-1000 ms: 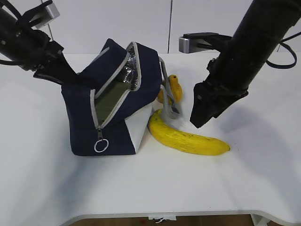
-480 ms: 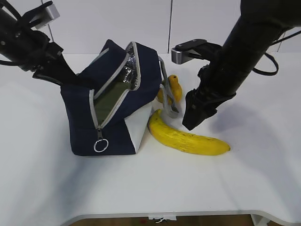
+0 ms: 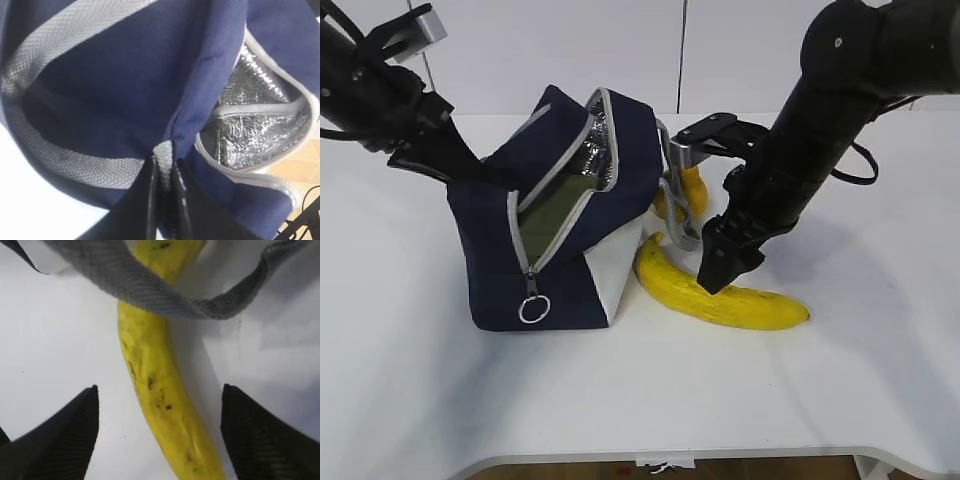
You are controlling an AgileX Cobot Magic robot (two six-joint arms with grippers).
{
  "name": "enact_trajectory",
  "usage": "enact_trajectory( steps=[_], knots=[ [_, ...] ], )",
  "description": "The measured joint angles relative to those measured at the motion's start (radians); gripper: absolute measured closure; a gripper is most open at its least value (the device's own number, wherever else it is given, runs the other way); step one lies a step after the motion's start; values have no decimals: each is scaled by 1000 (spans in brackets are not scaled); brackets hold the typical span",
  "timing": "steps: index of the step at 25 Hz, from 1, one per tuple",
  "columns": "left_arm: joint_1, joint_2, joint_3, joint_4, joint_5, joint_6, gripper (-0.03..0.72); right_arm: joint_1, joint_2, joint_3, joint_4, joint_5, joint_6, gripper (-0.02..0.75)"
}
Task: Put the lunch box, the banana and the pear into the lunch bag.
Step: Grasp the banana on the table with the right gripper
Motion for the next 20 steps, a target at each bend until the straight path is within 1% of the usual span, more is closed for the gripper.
enact_trajectory(
  steps=[7,12,17,20],
  knots=[
    [0,0,0,29,0,0,675,34,17,0,-4,-16,-84,168],
    [0,0,0,31,-2,0,675,37,49,0,-37,-44,-88,168],
    [0,0,0,32,-3,0,675,37,61,0,-41,-67,-90,169],
    [0,0,0,33,-3,0,675,37,70,0,-41,-69,-90,185]
  ],
)
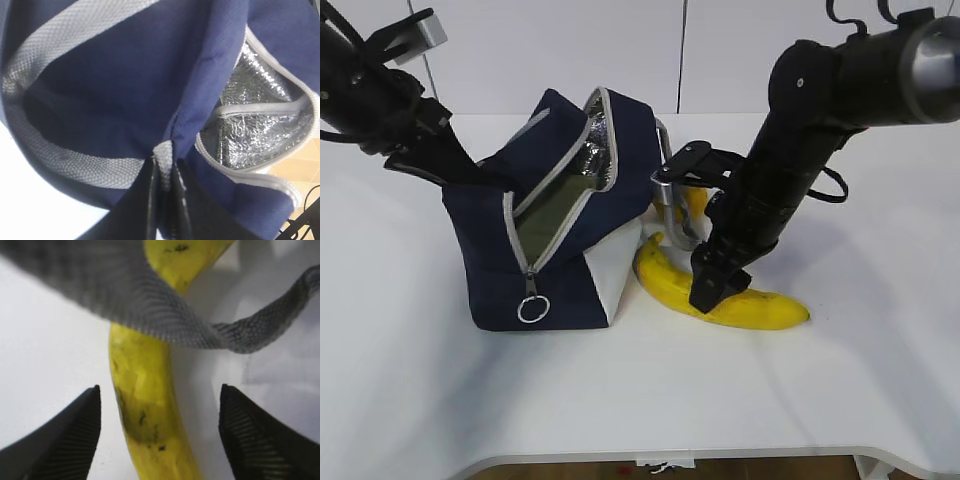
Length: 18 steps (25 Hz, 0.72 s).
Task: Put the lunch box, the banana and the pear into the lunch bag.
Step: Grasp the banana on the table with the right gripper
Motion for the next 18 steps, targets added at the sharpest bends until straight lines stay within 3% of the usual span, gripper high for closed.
enact_trajectory(
  steps=[8,18],
  knots=[
    [0,0,0,2,0,0,675,0,6,0,18,0,0,215],
    [0,0,0,4,0,0,675,0,31,0,33,49,2,360]
  ],
)
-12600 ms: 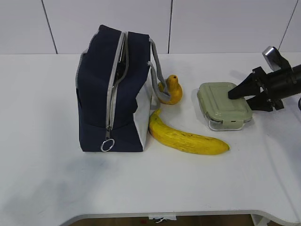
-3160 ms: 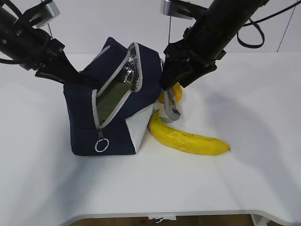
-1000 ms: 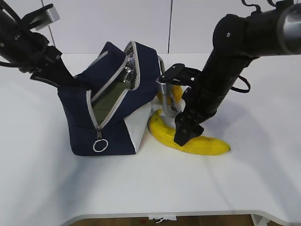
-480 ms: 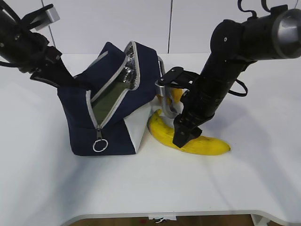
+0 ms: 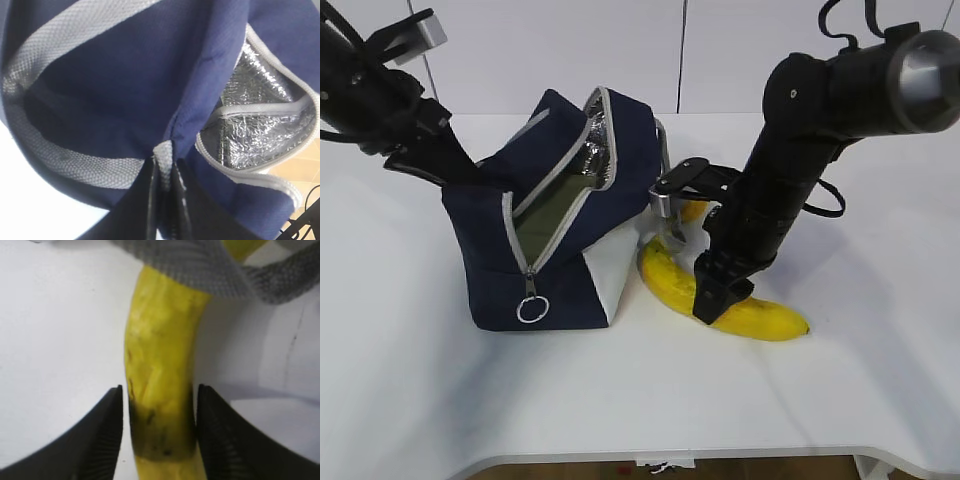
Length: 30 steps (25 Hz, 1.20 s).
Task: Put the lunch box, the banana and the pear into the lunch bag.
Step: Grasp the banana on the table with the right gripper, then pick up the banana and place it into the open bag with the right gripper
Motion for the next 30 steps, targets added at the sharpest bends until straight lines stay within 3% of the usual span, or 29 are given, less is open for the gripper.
enact_trajectory(
  steps=[6,21,30],
  knots=[
    [0,0,0,0,-1,0,675,0,0,0,6,62,0,472],
    [0,0,0,2,-2,0,675,0,0,0,38,189,97,475],
    [0,0,0,2,-2,0,675,0,-14,-2,-26,195,239,475]
  ],
)
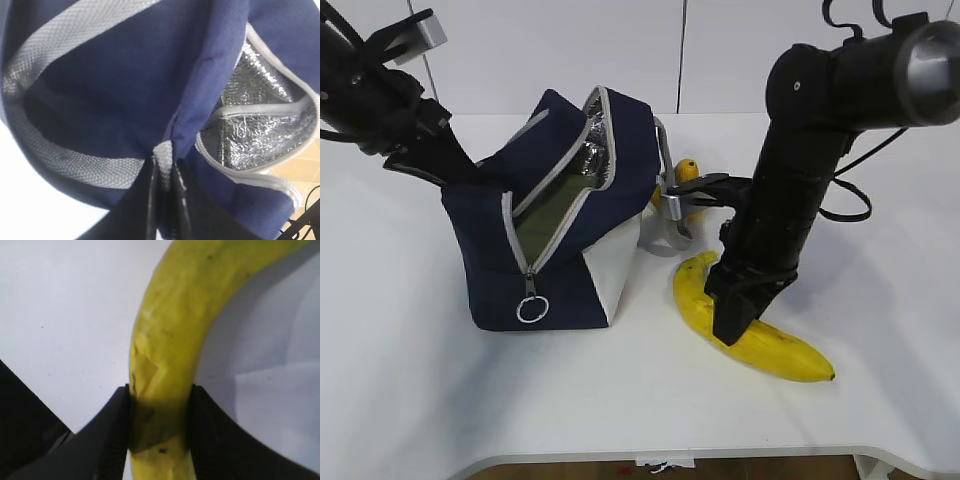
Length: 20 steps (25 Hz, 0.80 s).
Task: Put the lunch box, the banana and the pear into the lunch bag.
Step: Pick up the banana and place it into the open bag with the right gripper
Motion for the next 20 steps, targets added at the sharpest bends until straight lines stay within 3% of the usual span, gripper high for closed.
enact_trajectory(
  steps=[14,20],
  knots=[
    [0,0,0,-9,6,0,675,0,-175,36,-148,20,316,475],
    [0,0,0,-51,28,0,675,0,-310,36,-211,30,355,475]
  ],
)
